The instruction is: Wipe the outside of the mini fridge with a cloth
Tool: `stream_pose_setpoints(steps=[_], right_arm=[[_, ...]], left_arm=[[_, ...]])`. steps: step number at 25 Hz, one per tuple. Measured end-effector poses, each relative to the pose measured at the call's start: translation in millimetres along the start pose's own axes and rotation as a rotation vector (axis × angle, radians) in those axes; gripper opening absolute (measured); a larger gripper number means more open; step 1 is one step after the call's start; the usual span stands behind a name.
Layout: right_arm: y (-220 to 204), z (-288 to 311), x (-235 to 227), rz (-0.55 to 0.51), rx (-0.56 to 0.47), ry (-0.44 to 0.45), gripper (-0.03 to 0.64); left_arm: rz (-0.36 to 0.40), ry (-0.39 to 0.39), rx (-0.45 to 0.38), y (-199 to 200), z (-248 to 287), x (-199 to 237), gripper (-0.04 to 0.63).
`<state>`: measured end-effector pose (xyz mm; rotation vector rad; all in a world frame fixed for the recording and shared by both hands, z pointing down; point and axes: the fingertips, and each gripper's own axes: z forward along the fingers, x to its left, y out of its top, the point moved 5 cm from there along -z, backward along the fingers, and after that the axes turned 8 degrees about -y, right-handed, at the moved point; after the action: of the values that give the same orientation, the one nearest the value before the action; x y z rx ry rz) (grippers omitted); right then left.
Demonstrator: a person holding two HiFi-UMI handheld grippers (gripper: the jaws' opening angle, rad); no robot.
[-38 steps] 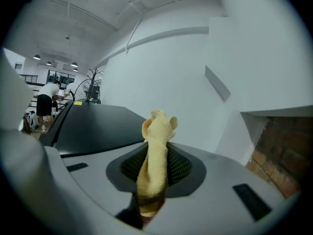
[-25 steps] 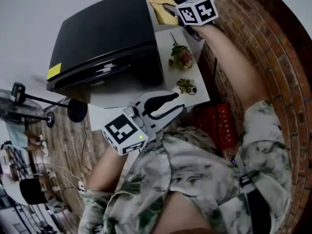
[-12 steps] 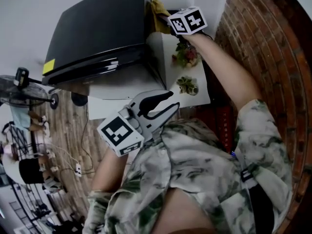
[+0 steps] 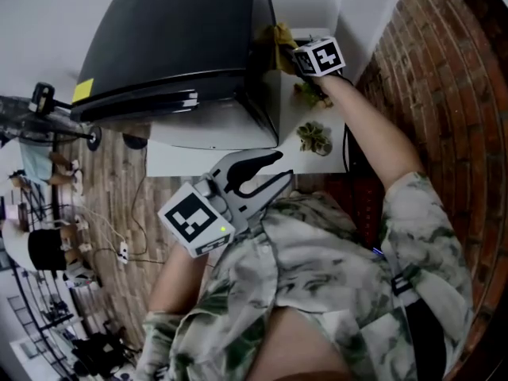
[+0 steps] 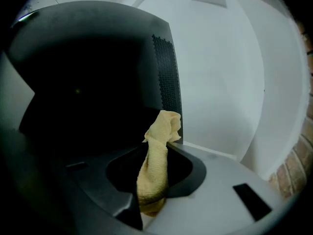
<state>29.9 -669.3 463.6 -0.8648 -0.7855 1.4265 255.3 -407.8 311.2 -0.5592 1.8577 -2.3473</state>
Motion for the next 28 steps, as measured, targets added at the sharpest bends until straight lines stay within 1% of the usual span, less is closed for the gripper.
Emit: stream_pose_setpoints(steps=[4, 8, 11, 13, 16, 19, 25, 28], right_arm=[[-35.0, 18.8, -2.0, 0.06, 0.077, 0.002, 0.095], [-57.1, 30.2, -2.6, 0.077, 0.12, 0.009, 0.095], [-66.8, 31.0, -7.4, 0.113, 0.134, 0.009, 0.095], [-64.4, 23.3, -11.2, 0.145, 0.114, 0.009, 0.095], [-43.6, 2.6, -14.7, 0.12, 0.021, 0.017, 0.095], [-16.7, -26.8, -12.8, 0.091, -0.041, 0.028, 0.095], [56.1, -98.8, -2.6, 0.082, -0.208, 0.06, 0.095], [90.8, -134.4, 6.9, 0.082, -0.282, 0.081, 0.095]], left_arm=[[-0.025, 0.026, 0.013, -2.5, 1.9, 4.8, 0.112], [-0.024, 0.039, 0.015, -5.4, 2.1, 8.6, 0.112], [-0.028, 0.051, -0.002, -4.1, 1.5, 10.6, 0.112], [-0.023, 0.062, -0.004, -2.8, -0.1, 10.7, 0.112], [-0.025, 0.076, -0.008, -1.4, -3.2, 9.5, 0.112], [-0.017, 0.069, -0.013, 0.4, -4.6, 5.7, 0.112], [-0.014, 0.05, -0.007, -1.2, -3.6, 1.3, 0.112], [-0.02, 0.033, -0.02, 1.2, -1.5, -1.3, 0.112]])
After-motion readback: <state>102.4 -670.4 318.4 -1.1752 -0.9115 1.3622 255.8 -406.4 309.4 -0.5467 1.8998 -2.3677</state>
